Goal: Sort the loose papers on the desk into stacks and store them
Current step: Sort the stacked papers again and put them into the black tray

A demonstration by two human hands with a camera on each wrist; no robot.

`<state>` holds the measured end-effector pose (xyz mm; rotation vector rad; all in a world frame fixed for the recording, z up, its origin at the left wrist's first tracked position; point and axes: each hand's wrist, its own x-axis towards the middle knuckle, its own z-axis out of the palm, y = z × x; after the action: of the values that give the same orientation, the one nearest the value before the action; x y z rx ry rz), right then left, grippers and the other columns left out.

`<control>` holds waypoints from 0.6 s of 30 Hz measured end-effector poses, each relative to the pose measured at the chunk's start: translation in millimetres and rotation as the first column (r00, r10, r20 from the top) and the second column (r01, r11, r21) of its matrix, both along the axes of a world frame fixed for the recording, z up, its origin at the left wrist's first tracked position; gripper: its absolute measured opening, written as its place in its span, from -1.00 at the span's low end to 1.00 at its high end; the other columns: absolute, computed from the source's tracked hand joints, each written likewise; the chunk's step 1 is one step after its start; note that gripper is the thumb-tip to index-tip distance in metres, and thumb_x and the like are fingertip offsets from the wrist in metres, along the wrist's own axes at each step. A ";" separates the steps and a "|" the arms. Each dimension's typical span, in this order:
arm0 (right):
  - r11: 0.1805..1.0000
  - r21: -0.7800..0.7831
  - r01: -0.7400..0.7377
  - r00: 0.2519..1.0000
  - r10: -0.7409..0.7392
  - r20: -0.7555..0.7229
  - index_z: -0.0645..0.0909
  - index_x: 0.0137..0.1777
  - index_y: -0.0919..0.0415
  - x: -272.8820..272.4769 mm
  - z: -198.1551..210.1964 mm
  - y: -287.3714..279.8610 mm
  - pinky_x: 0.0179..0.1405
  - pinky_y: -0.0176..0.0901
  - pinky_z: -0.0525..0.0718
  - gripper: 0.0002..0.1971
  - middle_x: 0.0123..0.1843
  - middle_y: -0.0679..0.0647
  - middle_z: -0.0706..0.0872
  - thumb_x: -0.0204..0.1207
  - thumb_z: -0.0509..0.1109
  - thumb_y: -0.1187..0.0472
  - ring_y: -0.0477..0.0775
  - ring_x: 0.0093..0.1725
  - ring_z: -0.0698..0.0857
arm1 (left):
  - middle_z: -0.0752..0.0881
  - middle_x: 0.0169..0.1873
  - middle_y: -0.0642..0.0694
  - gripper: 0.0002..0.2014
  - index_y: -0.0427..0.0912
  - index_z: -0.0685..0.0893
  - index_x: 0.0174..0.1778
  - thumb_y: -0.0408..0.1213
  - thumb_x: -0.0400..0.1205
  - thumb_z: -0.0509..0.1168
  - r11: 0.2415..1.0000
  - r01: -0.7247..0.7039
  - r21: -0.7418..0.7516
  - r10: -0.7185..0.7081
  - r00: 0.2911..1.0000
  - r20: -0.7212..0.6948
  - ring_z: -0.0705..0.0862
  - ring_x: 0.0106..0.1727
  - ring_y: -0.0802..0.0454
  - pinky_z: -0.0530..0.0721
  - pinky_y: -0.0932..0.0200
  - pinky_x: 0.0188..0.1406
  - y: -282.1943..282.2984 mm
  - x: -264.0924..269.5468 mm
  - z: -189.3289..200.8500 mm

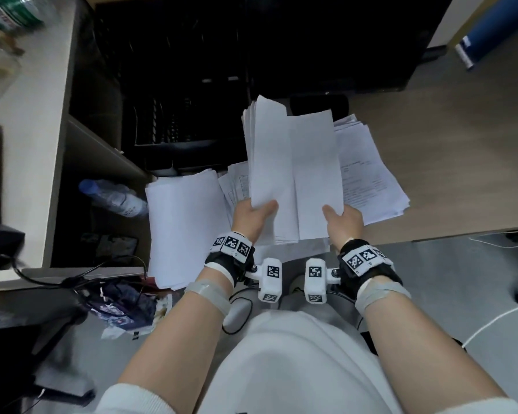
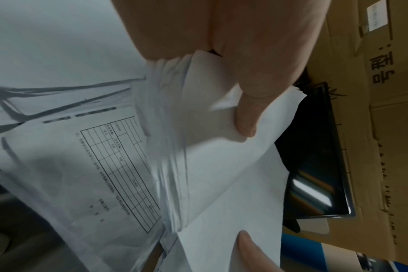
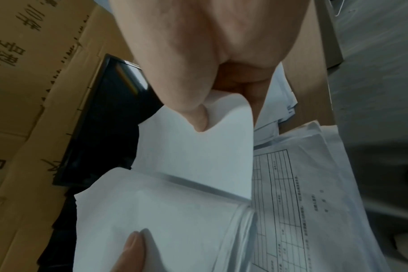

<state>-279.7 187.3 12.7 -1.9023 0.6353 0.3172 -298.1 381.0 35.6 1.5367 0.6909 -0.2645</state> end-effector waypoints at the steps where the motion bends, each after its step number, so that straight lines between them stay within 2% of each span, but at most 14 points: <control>1: 1.000 -0.019 -0.009 1.000 0.009 0.000 0.74 0.07 0.28 0.4 -1.4 -0.9 0.13 -0.21 0.54 -0.80 0.13 0.10 0.76 0.62 0.35 0.19 0.19 0.17 0.69 | 0.84 -0.04 -0.21 -0.96 -0.19 0.77 -0.06 -0.35 0.61 0.48 1.000 -0.011 0.005 0.011 1.000 0.001 0.80 -0.04 -0.08 0.76 0.12 0.05 -0.6 -1.1 0.5; 2: 0.999 -0.037 -0.029 1.000 0.029 -0.007 0.73 -0.01 0.25 2.2 -3.2 -2.2 0.10 -0.23 0.50 -0.84 0.11 0.09 0.74 0.62 0.35 0.19 0.18 0.16 0.67 | 0.84 -0.03 -0.23 -0.96 -0.19 0.78 -0.06 -0.35 0.60 0.48 0.999 -0.032 0.013 0.032 0.999 0.004 0.81 -0.01 -0.11 0.77 0.06 0.10 0.1 -1.9 -0.8; 4: 0.993 -0.072 -0.095 0.995 0.093 -0.035 0.66 -0.22 0.15 7.1 -3.8 1.4 -0.05 -0.21 0.48 -0.85 -0.06 0.04 0.69 0.58 0.38 0.19 0.16 0.04 0.63 | 0.85 -0.02 -0.23 -0.89 -0.25 0.81 0.00 -0.33 0.60 0.49 0.996 -0.077 0.045 0.077 0.997 -0.001 0.82 0.05 -0.14 0.78 -0.03 0.16 7.3 -6.1 -3.5; 5: 0.989 -0.070 -0.133 0.990 0.129 -0.058 0.65 -0.24 0.14 9.6 -7.0 5.8 -0.10 -0.18 0.50 -0.85 -0.12 0.02 0.69 0.55 0.39 0.16 0.18 0.01 0.64 | 0.85 -0.01 -0.23 -0.83 -0.30 0.81 0.06 -0.33 0.60 0.49 0.992 -0.105 0.068 0.106 0.994 -0.014 0.82 0.06 -0.15 0.77 -0.04 0.17 14.0 -10.5 -5.8; 6: 0.982 -0.067 -0.176 0.981 0.170 -0.088 0.70 -0.15 0.13 11.4 -11.2 11.5 -0.07 -0.16 0.52 -0.88 -0.08 0.01 0.71 0.54 0.40 0.11 0.18 0.04 0.65 | 0.85 0.00 -0.24 -0.79 -0.34 0.80 0.10 -0.33 0.60 0.49 0.987 -0.133 0.088 0.136 0.990 -0.027 0.82 0.07 -0.16 0.77 -0.03 0.17 22.3 -15.8 -7.3; 8: 0.963 -0.075 -0.258 0.961 0.248 -0.122 0.73 0.07 0.14 12.1 -20.0 27.6 0.02 -0.16 0.51 -0.77 0.02 0.03 0.68 0.53 0.40 0.04 0.12 0.08 0.63 | 0.85 0.00 -0.23 -0.74 -0.36 0.80 0.13 -0.29 0.58 0.51 0.972 -0.191 0.137 0.198 0.979 -0.037 0.81 0.06 -0.15 0.76 -0.07 0.19 42.2 -26.6 -8.3; 11: 0.934 -0.127 -0.334 0.937 0.314 -0.155 0.73 0.19 0.31 10.5 -33.6 58.3 0.04 -0.16 0.51 -0.68 0.14 0.12 0.73 0.61 0.35 0.10 0.19 0.14 0.67 | 0.85 -0.08 -0.16 -0.76 -0.19 0.80 -0.09 -0.10 0.47 0.52 0.907 -0.295 0.300 0.319 0.947 -0.033 0.81 0.05 -0.17 0.75 -0.20 0.20 83.4 -39.6 -12.6; 13: 0.914 -0.119 -0.388 0.910 0.360 -0.206 0.72 0.09 0.34 5.2 -44.6 79.2 0.02 -0.14 0.54 -0.70 0.15 0.21 0.74 0.63 0.32 0.10 0.26 0.17 0.69 | 0.83 -0.15 -0.15 -0.80 -0.12 0.77 -0.19 -0.07 0.45 0.50 0.841 -0.387 0.379 0.416 0.909 0.005 0.82 0.00 -0.19 0.77 -0.21 0.13 110.9 -45.1 -10.2; 15: 0.892 -0.094 -0.442 0.879 0.409 -0.245 0.66 -0.13 0.32 -1.6 -53.8 101.9 -0.08 -0.15 0.51 -0.74 0.00 0.21 0.72 0.63 0.31 0.11 0.26 0.04 0.69 | 0.83 -0.17 -0.15 -0.76 -0.19 0.82 -0.10 -0.10 0.47 0.48 0.776 -0.466 0.425 0.484 0.872 0.071 0.82 -0.05 -0.14 0.79 -0.17 0.07 135.7 -47.5 -6.5; 17: 0.865 -0.060 -0.499 0.839 0.465 -0.283 0.56 -0.28 0.21 -7.2 -61.9 128.0 -0.08 -0.17 0.50 -0.73 -0.04 0.21 0.72 0.60 0.34 0.06 0.24 0.00 0.69 | 0.82 -0.20 -0.11 -0.78 -0.24 0.82 -0.03 -0.16 0.52 0.47 0.754 -0.488 0.439 0.494 0.862 0.109 0.81 -0.09 -0.08 0.81 -0.10 0.04 153.8 -46.2 -3.0; 18: 0.844 -0.045 -0.534 0.812 0.497 -0.306 0.52 -0.28 0.16 -10.7 -66.5 141.6 -0.07 -0.17 0.49 -0.73 -0.03 0.22 0.72 0.59 0.35 0.03 0.24 0.02 0.69 | 0.82 -0.22 -0.09 -0.78 -0.23 0.82 -0.04 -0.16 0.52 0.47 0.764 -0.483 0.427 0.488 0.866 0.107 0.81 -0.11 -0.07 0.81 -0.08 0.02 160.8 -45.9 -4.3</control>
<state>-290.4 329.0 -53.8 -2.1575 0.3074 0.9361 -344.0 541.8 31.3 1.7137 1.1932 0.3047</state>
